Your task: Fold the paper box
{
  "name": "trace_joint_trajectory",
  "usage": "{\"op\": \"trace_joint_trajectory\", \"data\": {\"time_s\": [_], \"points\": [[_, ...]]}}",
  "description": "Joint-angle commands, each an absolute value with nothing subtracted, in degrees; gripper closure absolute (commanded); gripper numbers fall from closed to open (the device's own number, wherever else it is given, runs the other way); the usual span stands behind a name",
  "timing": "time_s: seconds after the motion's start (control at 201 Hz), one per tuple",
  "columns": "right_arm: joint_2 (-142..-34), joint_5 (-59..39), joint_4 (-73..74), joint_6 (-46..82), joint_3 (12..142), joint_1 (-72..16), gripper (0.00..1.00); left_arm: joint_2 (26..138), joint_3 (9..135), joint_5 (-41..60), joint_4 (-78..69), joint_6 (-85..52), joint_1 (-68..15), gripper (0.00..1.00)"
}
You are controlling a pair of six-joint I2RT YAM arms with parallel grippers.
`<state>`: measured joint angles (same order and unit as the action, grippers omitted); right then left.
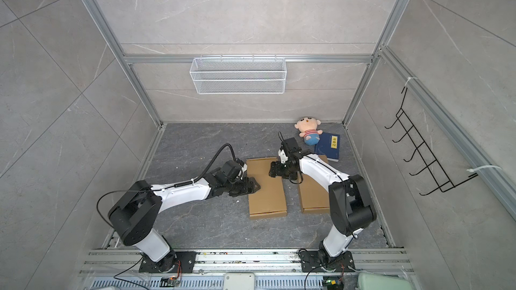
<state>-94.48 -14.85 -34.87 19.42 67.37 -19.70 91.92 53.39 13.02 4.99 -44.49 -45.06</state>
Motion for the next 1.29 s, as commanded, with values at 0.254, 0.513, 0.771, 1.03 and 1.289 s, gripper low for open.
{"op": "trace_joint_trajectory", "data": {"time_s": [0.254,0.513,0.771,1.03,1.289], "points": [[-65.35,5.96,-10.59,3.1,49.95,-11.82,0.06,62.3,41.86,-27.18,6.34,-7.0,-41.4,0.01],[-64.92,20.36,5.9,3.82,36.82,-5.79,0.05,51.38,22.76,-36.09,-15.15,-1.8,-19.98,0.01],[-73.74,18.01,25.9,5.74,26.91,-5.53,0.07,60.36,12.49,-27.38,-35.57,-4.16,-5.7,0.01],[-79.97,14.24,39.63,4.45,22.85,-5.45,0.07,77.07,16.12,-15.3,-50.03,-1.08,-0.47,0.01],[-87.47,9.97,57.1,2.32,17.74,-5.46,0.05,86.3,19.28,-11.66,-51.79,-0.78,0.38,0.0]]}}
